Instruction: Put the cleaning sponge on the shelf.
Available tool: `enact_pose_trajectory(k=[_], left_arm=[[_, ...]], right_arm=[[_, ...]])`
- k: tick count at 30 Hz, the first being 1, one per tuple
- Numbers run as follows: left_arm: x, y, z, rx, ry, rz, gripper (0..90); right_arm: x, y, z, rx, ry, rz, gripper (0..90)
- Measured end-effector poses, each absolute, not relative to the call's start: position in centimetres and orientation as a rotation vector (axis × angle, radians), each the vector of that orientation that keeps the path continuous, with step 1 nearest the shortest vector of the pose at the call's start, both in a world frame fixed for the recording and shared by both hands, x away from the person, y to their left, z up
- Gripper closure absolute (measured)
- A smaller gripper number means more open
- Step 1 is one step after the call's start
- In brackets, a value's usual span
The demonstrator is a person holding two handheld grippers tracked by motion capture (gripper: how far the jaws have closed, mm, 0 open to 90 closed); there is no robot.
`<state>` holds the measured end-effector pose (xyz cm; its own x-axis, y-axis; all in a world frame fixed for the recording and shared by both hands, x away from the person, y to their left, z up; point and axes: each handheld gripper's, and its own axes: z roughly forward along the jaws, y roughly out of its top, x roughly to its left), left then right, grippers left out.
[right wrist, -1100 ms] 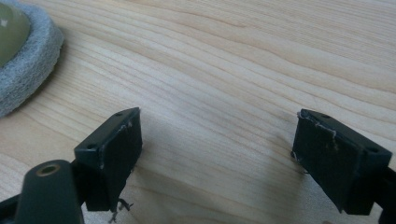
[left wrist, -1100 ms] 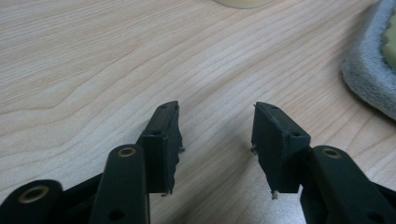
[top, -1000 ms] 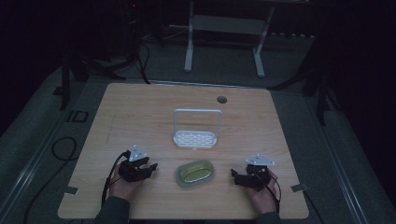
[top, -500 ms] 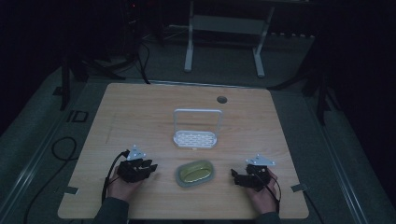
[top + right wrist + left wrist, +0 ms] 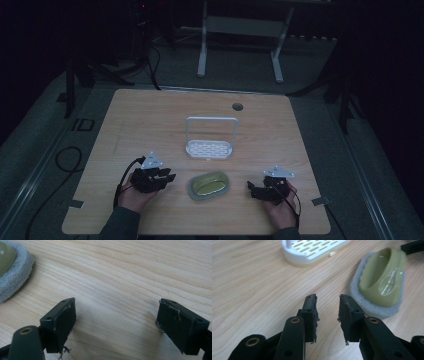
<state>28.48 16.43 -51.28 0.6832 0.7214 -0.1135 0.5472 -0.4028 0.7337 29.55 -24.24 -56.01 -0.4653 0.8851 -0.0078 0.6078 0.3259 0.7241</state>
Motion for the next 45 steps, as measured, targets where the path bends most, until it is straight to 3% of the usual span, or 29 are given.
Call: enact_pose_trajectory(k=[21, 45], left_arm=[[29.0, 13.0, -49.4, 2.182, 0.831, 0.226, 72.0], [30.2, 9.5, -47.9, 2.255, 0.735, 0.164, 66.3]], right_arm=[[29.5, -24.2, -56.0, 1.323, 2.191, 0.933, 15.3], [29.5, -24.2, -56.0, 1.329, 2.185, 0.933, 15.3]])
